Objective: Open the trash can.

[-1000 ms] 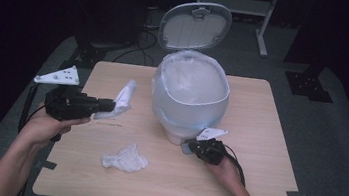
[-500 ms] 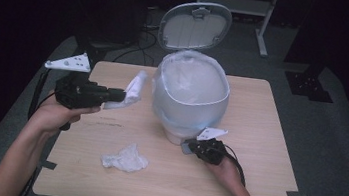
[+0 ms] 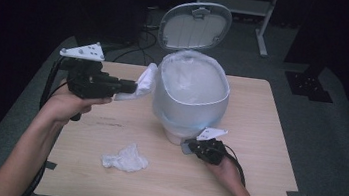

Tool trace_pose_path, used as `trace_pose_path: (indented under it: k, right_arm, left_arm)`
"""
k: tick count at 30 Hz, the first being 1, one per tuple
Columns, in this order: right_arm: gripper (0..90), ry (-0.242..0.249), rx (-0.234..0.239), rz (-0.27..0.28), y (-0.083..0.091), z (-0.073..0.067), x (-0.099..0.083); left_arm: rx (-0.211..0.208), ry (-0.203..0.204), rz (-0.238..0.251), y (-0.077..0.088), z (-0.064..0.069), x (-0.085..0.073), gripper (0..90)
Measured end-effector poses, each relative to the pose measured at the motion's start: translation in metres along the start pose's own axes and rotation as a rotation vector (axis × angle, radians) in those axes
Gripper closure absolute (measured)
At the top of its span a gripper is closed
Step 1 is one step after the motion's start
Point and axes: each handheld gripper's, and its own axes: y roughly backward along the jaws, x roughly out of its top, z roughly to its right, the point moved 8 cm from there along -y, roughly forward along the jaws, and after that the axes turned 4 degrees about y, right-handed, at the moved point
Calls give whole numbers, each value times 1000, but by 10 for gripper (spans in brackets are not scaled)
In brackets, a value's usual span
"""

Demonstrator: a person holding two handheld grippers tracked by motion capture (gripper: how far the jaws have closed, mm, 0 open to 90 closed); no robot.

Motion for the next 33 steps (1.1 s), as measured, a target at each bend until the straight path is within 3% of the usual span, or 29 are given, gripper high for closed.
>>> trace_pose_path:
  k: [33]
  right_arm:
    - [876,11,-1,-4,0,1,0]
  left_arm:
    - [-12,-50,-26,-28,8,49,873]
